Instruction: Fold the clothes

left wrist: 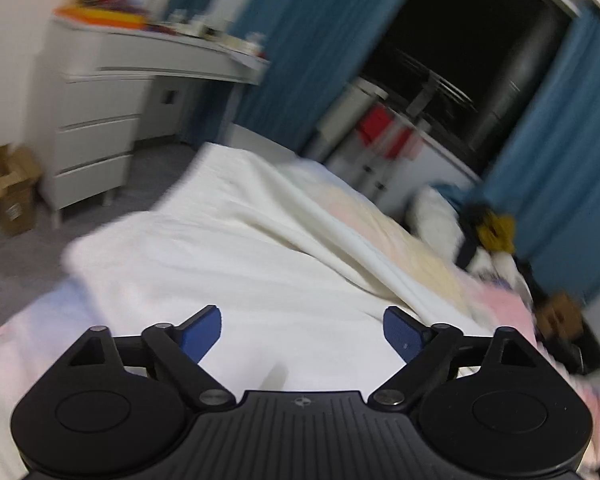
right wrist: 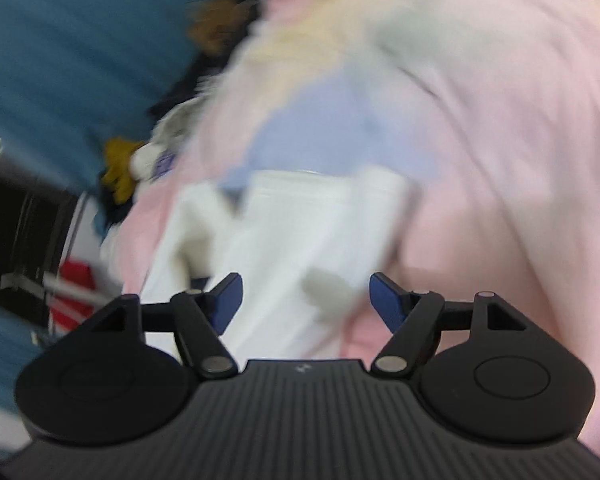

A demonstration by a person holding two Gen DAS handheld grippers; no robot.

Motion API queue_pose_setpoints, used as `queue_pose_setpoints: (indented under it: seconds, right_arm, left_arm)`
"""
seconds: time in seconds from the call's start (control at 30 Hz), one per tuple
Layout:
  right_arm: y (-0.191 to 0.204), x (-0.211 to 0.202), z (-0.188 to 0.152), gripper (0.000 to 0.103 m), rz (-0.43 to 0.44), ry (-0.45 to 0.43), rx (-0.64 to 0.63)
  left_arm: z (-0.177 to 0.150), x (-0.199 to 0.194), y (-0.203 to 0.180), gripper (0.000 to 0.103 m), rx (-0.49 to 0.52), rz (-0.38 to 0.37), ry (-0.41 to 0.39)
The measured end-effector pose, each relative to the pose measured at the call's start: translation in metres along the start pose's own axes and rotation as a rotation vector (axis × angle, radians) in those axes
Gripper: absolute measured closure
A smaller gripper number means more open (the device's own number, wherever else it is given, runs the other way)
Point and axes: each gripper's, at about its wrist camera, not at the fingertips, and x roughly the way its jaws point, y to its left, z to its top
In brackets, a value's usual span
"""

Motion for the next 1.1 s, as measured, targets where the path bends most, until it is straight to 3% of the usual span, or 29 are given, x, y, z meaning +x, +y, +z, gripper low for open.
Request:
queue_pose_setpoints:
  seconds: [0.03,0.2,0.33,0.4,0.43,0.47,0.53,0.6,0.67,0.77,0.83,0.9,1.03,1.1]
  right_arm:
    - [-0.007,0.003,0.0,0.03,-0.013,0.008,0.039]
    - [-0.014,0.027,-0.005,0.03,-0.016,0.046,0.085]
    - [-0.013,0.046,-0.004,0.031,-0.029,0.047,0.101]
    - [-0.01,0.051,0.0,0.04,-0.03,0.029,0.08]
    - [-0.007,0.052,0.002,0.053,-0.02,0.02,0.065]
    - [-0.004,0.053,0.004,0.073,0.0,0.01,0.051]
    - [0.002,0.048,0.007,0.093,0.054,-0.017,0.029]
    - [0.008,0.039,0.01,0.096,0.121,-0.06,0.014]
    - [0.016,0.028,0.011,0.097,0.178,-0.113,-0.007]
    - [0.027,0.019,0.01,0.097,0.189,-0.18,-0.064]
    - [0.027,0.021,0.009,0.097,0.166,-0.179,-0.069]
    - [0.026,0.026,0.008,0.097,0.143,-0.169,-0.067]
    - [0.026,0.029,0.008,0.097,0.126,-0.173,-0.085]
    - [0.029,0.027,0.007,0.097,0.127,-0.19,-0.106]
  left_arm:
    - [0.002,-0.004,0.011,0.012,-0.039,0.011,-0.013]
    - [0.007,-0.01,0.079,0.012,-0.45,0.021,-0.064]
    - [0.002,0.001,0.106,0.012,-0.588,0.023,0.006]
    - [-0.001,0.008,0.112,0.013,-0.623,0.023,0.044]
    - [-0.002,0.012,0.115,0.013,-0.64,0.024,0.063]
    - [-0.002,0.014,0.117,0.014,-0.639,0.025,0.068]
    - [0.001,0.017,0.121,0.015,-0.628,0.03,0.072]
    - [0.003,0.023,0.121,0.016,-0.61,0.027,0.073]
    - [0.004,0.029,0.121,0.025,-0.596,0.021,0.077]
    - [0.003,0.036,0.122,0.036,-0.595,0.004,0.088]
    - [0.0,0.039,0.121,0.042,-0.61,-0.016,0.081]
    - [-0.001,0.038,0.12,0.054,-0.608,-0.026,0.067]
    - [-0.001,0.038,0.114,0.089,-0.578,-0.033,0.041]
    - [0.002,0.038,0.109,0.096,-0.536,-0.041,0.028]
